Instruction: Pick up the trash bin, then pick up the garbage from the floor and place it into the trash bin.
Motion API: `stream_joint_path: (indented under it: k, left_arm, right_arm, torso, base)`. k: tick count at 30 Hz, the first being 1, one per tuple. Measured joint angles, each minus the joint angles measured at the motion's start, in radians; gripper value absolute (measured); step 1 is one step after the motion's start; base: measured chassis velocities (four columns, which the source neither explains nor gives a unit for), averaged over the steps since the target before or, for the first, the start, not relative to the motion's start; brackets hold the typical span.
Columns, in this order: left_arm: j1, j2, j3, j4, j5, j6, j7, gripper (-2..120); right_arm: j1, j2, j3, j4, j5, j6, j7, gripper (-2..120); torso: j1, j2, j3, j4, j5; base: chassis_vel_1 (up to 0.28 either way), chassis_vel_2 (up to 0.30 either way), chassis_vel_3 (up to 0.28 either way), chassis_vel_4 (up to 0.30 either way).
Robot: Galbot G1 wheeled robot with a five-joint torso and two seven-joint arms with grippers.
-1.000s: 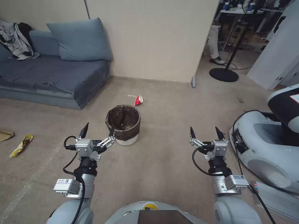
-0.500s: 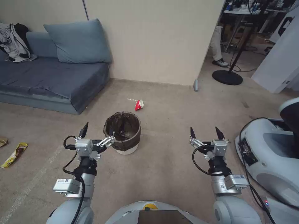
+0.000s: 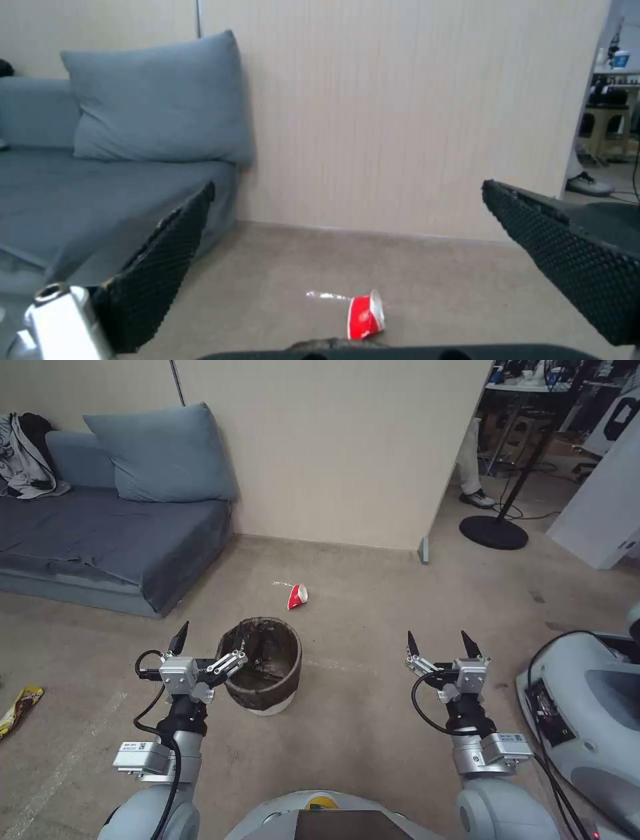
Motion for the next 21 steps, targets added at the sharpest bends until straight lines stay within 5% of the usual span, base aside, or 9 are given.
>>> stream_joint_path:
  k: [14, 19, 21]
  left_arm:
    - [0.001, 0.007, 0.001, 0.0, -0.028, 0.024, -0.005, 100]
    - [0.002, 0.02, -0.001, 0.0, -0.068, 0.089, -0.012, 100]
    - [0.001, 0.036, -0.013, 0.0, -0.092, 0.183, -0.014, 100]
  right_arm:
    - [0.001, -0.002, -0.001, 0.004, 0.015, -0.003, 0.01, 100]
    - [0.001, -0.004, 0.0, 0.004, 0.015, 0.002, 0.014, 100]
    - [0.001, -0.006, 0.001, 0.004, 0.015, 0.006, 0.018, 100]
  torso:
    - [0.0, 0.0, 0.0, 0.0, 0.0]
    - [0.0, 0.0, 0.0, 0.0, 0.0]
    - [0.0, 0.0, 0.0, 0.0, 0.0001]
  base:
    - [-0.083, 0.084, 0.079, -0.082]
    - [0.0, 0.0, 0.0, 0.0]
    - [0.0, 0.0, 0.0, 0.0]
